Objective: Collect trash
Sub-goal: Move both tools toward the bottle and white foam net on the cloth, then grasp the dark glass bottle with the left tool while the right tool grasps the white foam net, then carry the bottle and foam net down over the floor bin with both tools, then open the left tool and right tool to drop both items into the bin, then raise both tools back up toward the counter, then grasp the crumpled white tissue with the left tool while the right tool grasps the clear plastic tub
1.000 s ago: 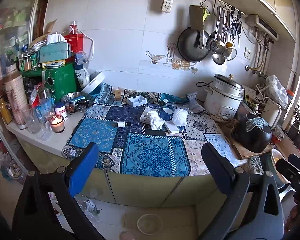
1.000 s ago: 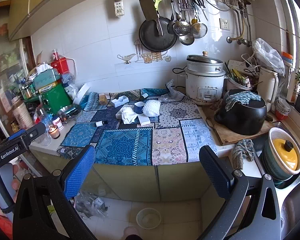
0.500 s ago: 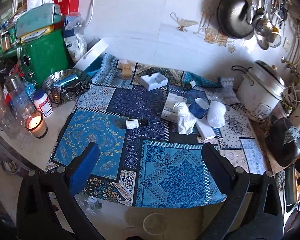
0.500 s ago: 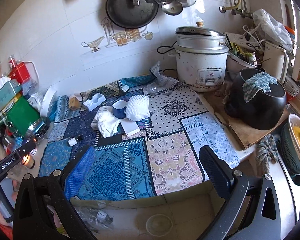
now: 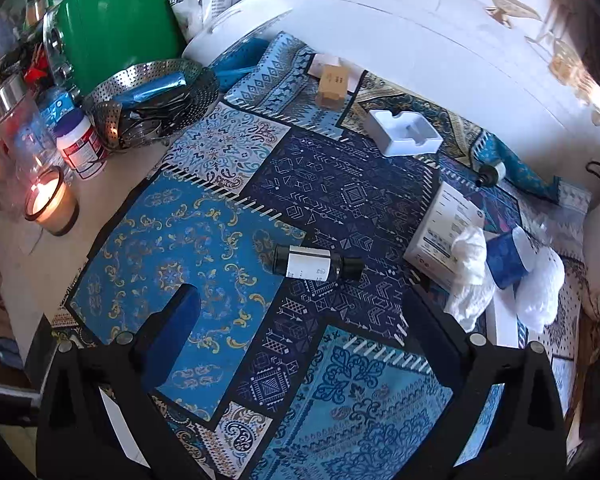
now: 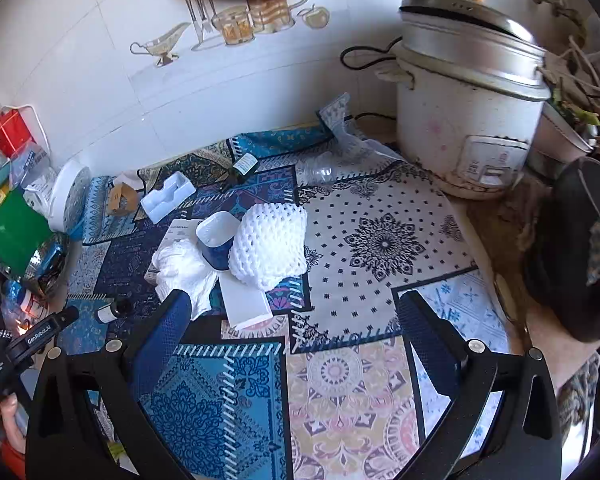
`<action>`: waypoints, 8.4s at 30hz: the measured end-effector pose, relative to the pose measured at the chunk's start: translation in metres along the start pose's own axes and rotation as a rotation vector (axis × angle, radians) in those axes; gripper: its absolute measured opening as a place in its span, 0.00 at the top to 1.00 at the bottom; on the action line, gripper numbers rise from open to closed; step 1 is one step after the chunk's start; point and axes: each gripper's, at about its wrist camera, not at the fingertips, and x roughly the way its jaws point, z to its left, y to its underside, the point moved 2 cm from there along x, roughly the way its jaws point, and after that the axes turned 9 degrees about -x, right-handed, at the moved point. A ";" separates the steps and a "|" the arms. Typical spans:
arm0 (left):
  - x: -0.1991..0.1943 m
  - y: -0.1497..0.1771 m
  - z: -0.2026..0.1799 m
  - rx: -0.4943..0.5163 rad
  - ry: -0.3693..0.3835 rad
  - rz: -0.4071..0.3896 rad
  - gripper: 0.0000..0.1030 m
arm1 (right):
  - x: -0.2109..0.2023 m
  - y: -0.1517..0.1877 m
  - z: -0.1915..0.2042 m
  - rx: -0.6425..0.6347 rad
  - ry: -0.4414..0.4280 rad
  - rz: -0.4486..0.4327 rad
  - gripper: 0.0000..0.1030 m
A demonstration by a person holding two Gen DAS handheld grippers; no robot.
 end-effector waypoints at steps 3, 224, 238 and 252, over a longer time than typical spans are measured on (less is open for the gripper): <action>0.023 -0.007 -0.003 -0.074 -0.015 0.035 0.09 | 0.027 -0.015 -0.004 -0.034 -0.034 0.037 0.00; -0.234 0.120 -0.036 0.321 0.335 -0.180 0.09 | -0.176 0.077 0.041 -0.186 -0.046 -0.210 0.23; -0.133 0.085 -0.072 0.179 0.219 -0.082 0.09 | -0.082 0.021 0.016 -0.253 -0.138 -0.079 0.23; -0.034 0.026 -0.088 0.297 0.253 0.064 0.09 | 0.056 -0.027 0.050 -0.168 -0.163 0.080 0.23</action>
